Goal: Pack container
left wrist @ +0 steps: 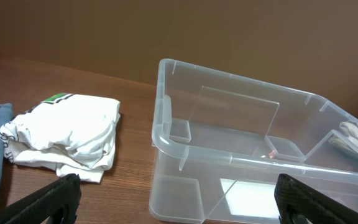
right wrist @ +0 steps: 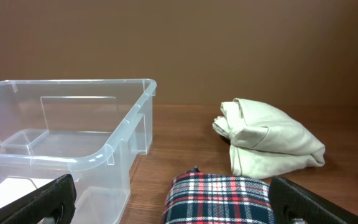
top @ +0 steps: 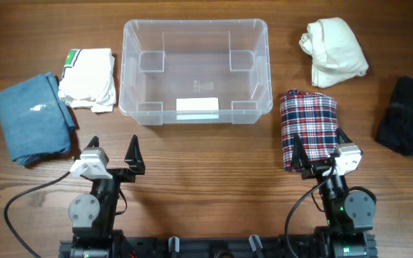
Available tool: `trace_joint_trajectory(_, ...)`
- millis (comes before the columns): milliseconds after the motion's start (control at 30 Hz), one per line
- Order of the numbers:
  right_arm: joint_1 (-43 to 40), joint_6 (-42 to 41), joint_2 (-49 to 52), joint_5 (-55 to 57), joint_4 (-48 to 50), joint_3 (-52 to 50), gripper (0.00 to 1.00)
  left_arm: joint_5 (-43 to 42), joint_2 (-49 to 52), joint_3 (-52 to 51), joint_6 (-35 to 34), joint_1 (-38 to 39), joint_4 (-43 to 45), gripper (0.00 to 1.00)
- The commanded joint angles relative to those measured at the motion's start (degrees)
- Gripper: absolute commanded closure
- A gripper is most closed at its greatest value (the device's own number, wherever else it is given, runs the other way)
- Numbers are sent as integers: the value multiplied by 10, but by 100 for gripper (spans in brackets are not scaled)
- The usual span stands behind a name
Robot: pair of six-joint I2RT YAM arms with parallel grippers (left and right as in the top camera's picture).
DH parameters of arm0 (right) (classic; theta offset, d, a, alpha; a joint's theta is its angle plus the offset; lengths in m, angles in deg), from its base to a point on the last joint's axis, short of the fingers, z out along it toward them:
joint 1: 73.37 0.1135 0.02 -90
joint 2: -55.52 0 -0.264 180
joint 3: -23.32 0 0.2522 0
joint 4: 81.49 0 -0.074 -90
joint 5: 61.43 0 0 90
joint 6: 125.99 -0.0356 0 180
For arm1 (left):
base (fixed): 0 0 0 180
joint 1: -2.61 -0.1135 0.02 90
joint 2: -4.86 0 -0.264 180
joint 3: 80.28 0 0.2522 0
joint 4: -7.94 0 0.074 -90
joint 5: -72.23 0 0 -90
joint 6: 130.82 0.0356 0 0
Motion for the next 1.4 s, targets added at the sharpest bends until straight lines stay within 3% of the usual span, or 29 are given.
trace_joint_trajectory(0, -3, 6, -2, 6, 2, -1, 0, 3, -3, -4, -5, -5, -2, 0)
trace_joint_trajectory(1367, -3, 8, -2, 6, 15, -1, 0, 3, -3, -4, -5, -5, -2, 0)
